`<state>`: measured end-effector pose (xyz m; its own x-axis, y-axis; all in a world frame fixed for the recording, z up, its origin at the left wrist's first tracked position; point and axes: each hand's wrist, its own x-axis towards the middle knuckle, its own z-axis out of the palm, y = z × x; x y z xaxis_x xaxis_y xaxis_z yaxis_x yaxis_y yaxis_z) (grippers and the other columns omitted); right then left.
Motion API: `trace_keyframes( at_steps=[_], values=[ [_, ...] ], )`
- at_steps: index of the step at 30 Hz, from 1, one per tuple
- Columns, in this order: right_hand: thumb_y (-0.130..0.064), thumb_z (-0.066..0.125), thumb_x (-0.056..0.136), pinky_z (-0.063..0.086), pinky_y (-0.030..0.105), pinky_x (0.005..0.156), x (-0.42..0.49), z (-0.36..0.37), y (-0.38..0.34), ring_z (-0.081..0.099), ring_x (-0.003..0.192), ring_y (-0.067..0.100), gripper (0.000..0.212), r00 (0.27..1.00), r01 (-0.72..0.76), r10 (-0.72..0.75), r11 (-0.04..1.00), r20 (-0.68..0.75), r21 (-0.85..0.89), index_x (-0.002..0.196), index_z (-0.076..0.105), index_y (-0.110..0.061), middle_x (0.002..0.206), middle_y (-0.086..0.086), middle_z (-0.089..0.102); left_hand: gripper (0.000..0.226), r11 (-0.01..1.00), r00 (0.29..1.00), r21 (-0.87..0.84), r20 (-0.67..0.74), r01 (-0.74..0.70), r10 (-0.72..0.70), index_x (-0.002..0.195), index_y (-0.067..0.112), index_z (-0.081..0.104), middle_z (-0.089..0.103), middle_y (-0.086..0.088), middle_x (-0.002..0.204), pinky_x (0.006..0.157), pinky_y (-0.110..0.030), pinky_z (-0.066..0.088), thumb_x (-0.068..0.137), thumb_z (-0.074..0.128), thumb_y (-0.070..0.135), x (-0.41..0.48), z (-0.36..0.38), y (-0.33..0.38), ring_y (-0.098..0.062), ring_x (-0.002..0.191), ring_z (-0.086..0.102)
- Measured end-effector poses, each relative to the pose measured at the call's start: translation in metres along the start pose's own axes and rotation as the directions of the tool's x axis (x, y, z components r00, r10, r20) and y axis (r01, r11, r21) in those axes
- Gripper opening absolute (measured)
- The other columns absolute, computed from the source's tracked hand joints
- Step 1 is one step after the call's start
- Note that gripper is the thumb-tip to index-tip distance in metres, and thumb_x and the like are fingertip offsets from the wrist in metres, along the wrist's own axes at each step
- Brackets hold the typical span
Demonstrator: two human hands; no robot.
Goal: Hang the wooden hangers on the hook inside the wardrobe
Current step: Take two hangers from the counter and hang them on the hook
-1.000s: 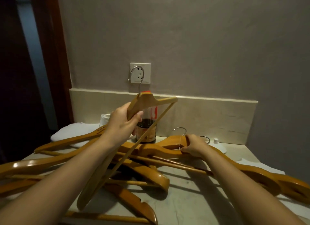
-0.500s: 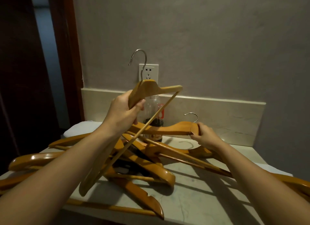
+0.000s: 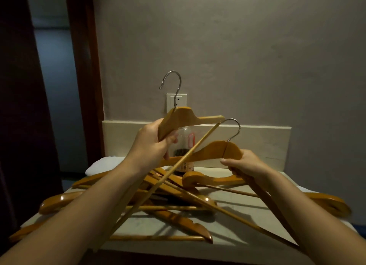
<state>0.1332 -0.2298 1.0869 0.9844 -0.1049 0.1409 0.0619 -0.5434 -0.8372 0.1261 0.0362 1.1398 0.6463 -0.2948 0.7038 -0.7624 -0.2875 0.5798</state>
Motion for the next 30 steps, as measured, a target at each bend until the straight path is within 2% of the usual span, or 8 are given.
trace_keyframes(
  at_steps=[5,8,10,14,20,23,26,30],
  values=[
    [-0.046,0.061,0.083,0.049,0.024,0.065,-0.039,0.032,-0.028,0.059,0.071,0.015,0.037,0.99,-0.117,0.115,0.993,0.078,0.021,0.093,0.064,-0.01,0.079,0.006,0.062,0.007,0.997,1.0,-0.071,0.001,0.022,-0.022,0.089,0.016,0.056,0.061,0.005,0.069,0.046,-0.015,0.046,0.093,0.051,0.019,-0.029,-0.039,0.01,-0.006,0.044,0.056],
    [-0.052,0.064,0.075,0.048,0.024,0.066,-0.06,0.055,-0.045,0.058,0.074,0.015,0.049,0.98,-0.141,0.131,0.988,0.148,0.061,0.098,0.061,-0.01,0.083,0.006,0.062,0.011,0.996,0.999,-0.073,-0.001,0.041,-0.041,0.094,0.012,0.058,0.059,0.01,0.057,0.047,-0.013,0.046,0.093,0.05,0.019,-0.047,-0.061,0.015,-0.006,0.045,0.056],
    [-0.055,0.065,0.069,0.048,0.025,0.066,-0.074,0.07,-0.055,0.058,0.073,0.015,0.053,0.972,-0.156,0.132,0.981,0.195,0.116,0.097,0.06,-0.01,0.083,0.006,0.062,0.011,0.997,0.998,-0.056,-0.01,0.054,-0.055,0.095,0.013,0.058,0.06,0.01,0.057,0.047,-0.015,0.048,0.093,0.05,0.02,-0.058,-0.074,0.017,-0.007,0.046,0.056],
    [-0.045,0.062,0.081,0.048,0.022,0.06,-0.099,0.109,-0.078,0.058,0.068,0.013,0.037,0.954,-0.157,0.094,0.966,0.283,0.208,0.093,0.061,-0.01,0.077,0.004,0.062,0.012,0.995,0.994,0.006,-0.047,0.1,-0.1,0.094,0.016,0.059,0.063,0.014,0.061,0.046,-0.014,0.047,0.093,0.05,0.023,-0.091,-0.113,0.018,-0.008,0.047,0.058],
    [-0.04,0.062,0.083,0.048,0.021,0.057,-0.121,0.183,-0.102,0.057,0.062,0.013,0.035,0.913,-0.134,0.017,0.956,0.408,0.26,0.097,0.061,-0.008,0.075,0.005,0.062,0.01,0.965,0.956,0.097,-0.193,0.245,-0.223,0.09,0.019,0.058,0.059,0.009,0.063,0.045,-0.011,0.045,0.092,0.05,0.024,-0.158,-0.18,0.019,-0.007,0.044,0.056],
    [-0.038,0.062,0.083,0.046,0.022,0.056,-0.129,0.227,-0.106,0.055,0.059,0.013,0.033,0.865,-0.156,-0.015,0.942,0.502,0.297,0.096,0.061,-0.008,0.074,0.005,0.06,0.009,0.941,0.923,0.098,-0.249,0.324,-0.292,0.09,0.017,0.058,0.062,0.006,0.059,0.043,-0.012,0.044,0.093,0.05,0.02,-0.197,-0.211,0.02,-0.005,0.042,0.055],
    [-0.038,0.06,0.085,0.045,0.022,0.056,-0.135,0.267,-0.109,0.054,0.059,0.013,0.027,0.824,-0.151,-0.046,0.943,0.565,0.296,0.091,0.059,-0.012,0.074,0.005,0.058,0.012,0.903,0.892,0.167,-0.303,0.396,-0.335,0.093,0.013,0.06,0.063,0.001,0.066,0.046,-0.013,0.046,0.093,0.051,0.02,-0.238,-0.233,0.022,-0.004,0.043,0.054],
    [-0.041,0.06,0.085,0.045,0.021,0.054,-0.143,0.313,-0.104,0.055,0.057,0.012,0.029,0.738,-0.137,-0.09,0.951,0.669,0.278,0.08,0.059,-0.012,0.072,0.006,0.057,0.012,0.837,0.833,0.219,-0.384,0.502,-0.399,0.095,0.011,0.061,0.063,-0.001,0.072,0.046,-0.014,0.045,0.092,0.051,0.019,-0.289,-0.246,0.024,-0.005,0.041,0.052]
  ],
)
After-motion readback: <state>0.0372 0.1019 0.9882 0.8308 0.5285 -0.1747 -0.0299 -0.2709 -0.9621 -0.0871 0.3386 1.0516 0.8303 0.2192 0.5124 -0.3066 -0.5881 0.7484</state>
